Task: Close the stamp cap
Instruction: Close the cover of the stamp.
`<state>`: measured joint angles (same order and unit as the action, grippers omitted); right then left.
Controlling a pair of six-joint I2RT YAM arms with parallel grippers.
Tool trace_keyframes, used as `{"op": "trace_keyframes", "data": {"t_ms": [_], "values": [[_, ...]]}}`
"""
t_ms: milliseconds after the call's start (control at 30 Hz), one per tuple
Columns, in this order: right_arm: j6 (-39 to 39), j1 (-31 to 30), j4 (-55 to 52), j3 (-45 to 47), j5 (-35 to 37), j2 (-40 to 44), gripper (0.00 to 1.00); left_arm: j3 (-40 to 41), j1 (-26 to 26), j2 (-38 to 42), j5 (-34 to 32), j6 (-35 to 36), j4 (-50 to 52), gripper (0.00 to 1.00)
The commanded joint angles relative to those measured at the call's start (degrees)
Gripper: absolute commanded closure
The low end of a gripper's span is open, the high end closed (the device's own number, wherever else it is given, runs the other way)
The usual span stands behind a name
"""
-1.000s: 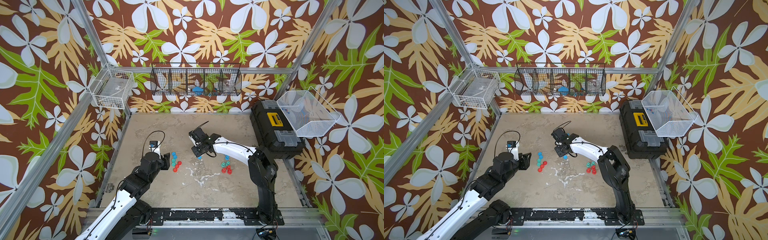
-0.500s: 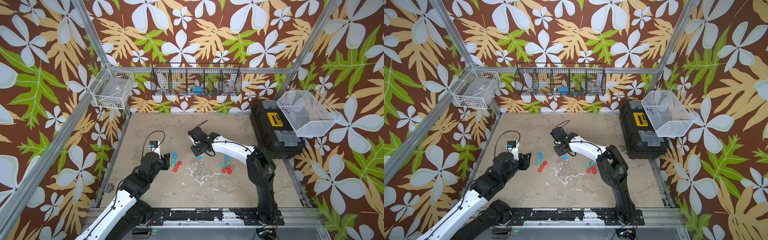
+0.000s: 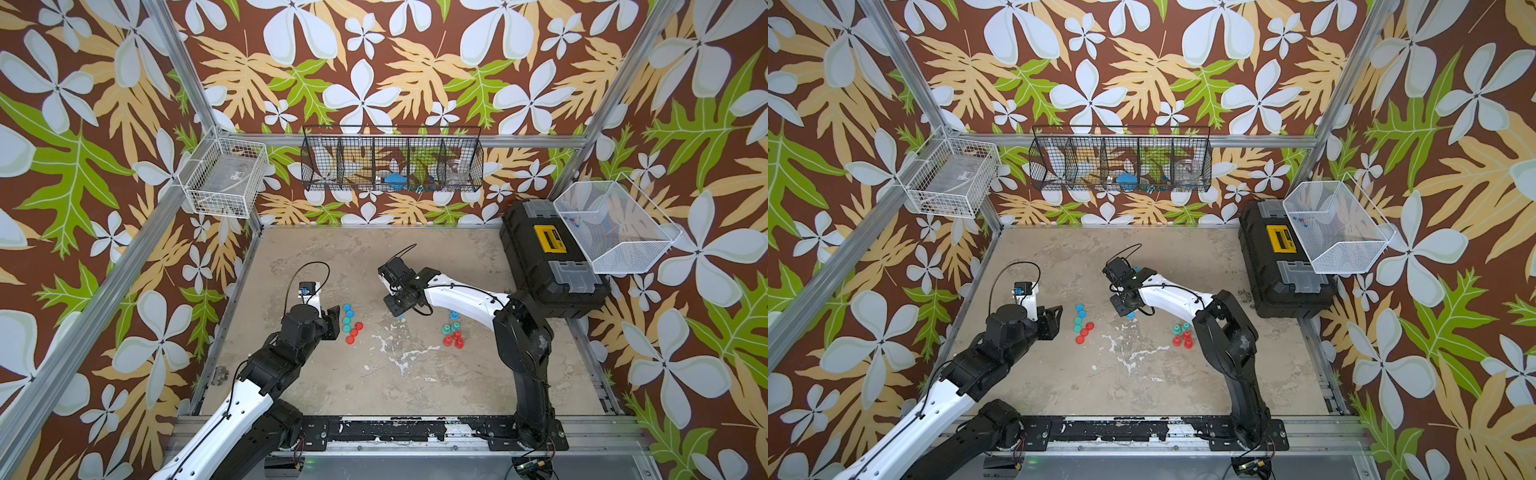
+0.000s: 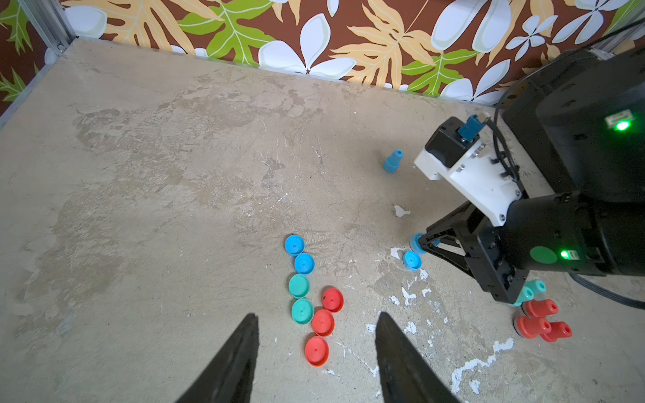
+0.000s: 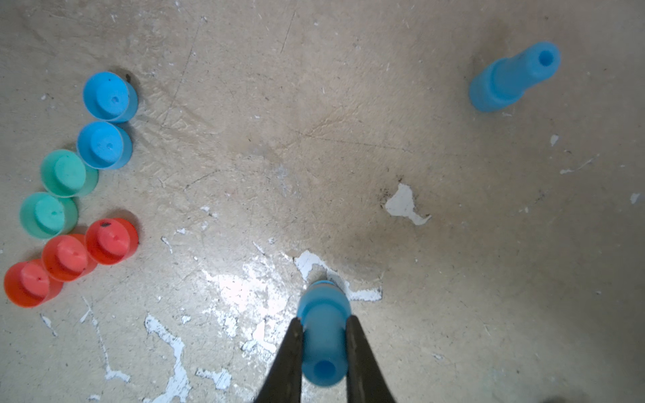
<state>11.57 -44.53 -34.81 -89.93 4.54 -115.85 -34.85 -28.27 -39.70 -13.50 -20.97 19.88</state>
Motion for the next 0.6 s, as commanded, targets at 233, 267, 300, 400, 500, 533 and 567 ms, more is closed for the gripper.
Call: {"op": "trace_keyframes", "data": {"t_ms": [233,267,300,400,500,533,567], "values": [[1.0,-0.4,2.3,3.2,-0.1,1.4,0.86,-0.1,0.1,0.0,-0.3,0.1,0.4,0.44],[1.0,-0.3,2.4,3.4,-0.1,1.3,0.86,-0.2,0.1,0.0,-0.4,0.1,0.4,0.44],[1.1,-0.3,2.5,3.5,-0.1,1.2,0.86,-0.2,0.1,0.0,-0.4,0.1,0.3,0.44],[1.2,-0.3,2.9,3.7,-0.2,0.9,0.86,-0.2,0.1,0.1,-0.4,0.1,0.4,0.44],[1.3,-0.4,3.1,3.7,-0.2,0.7,0.86,-0.2,0.1,0.1,-0.4,0.1,0.4,0.44],[1.3,-0.4,3.1,3.6,-0.1,0.5,0.86,-0.2,0.1,0.1,-0.4,0.1,0.4,0.44],[1.2,-0.4,3.0,3.5,-0.1,0.4,0.86,-0.2,0.1,0.1,-0.4,0.1,0.4,0.44]]}}
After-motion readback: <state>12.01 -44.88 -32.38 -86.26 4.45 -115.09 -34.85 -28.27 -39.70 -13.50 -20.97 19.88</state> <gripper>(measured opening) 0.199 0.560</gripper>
